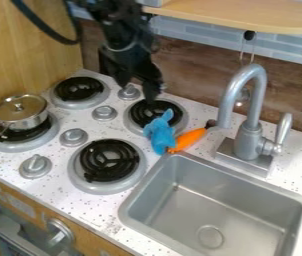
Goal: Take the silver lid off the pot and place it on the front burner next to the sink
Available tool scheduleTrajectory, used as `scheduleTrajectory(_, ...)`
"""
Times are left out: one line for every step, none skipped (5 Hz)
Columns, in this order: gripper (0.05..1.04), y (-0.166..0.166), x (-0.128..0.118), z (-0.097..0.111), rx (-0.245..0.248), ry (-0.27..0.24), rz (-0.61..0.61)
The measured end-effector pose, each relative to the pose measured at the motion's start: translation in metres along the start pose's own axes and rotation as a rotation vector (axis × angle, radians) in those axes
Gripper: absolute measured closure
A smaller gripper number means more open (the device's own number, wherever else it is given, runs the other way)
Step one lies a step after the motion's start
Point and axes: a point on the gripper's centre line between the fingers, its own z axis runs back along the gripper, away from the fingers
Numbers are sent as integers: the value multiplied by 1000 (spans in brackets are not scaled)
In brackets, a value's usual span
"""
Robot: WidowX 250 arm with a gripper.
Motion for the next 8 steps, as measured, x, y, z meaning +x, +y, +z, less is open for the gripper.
scheduleTrajectory(81, 50, -23, 6, 57, 30, 72)
scheduleTrajectory(81, 79, -36, 9, 92, 39, 109)
scheduleTrajectory(81, 121, -61, -2, 129, 76, 199)
scheduleTrajectory(81, 149, -68, -10, 159, 67, 271)
scheduleTrajectory(81, 176, -68, -28, 188, 60, 323)
scheduleTrajectory(81, 191, -60, -42, 206, 42, 358)
scheduleTrajectory(81, 206, -66, -52, 196, 61, 396)
scheduleTrajectory(81, 216, -77, -59, 168, 124, 435)
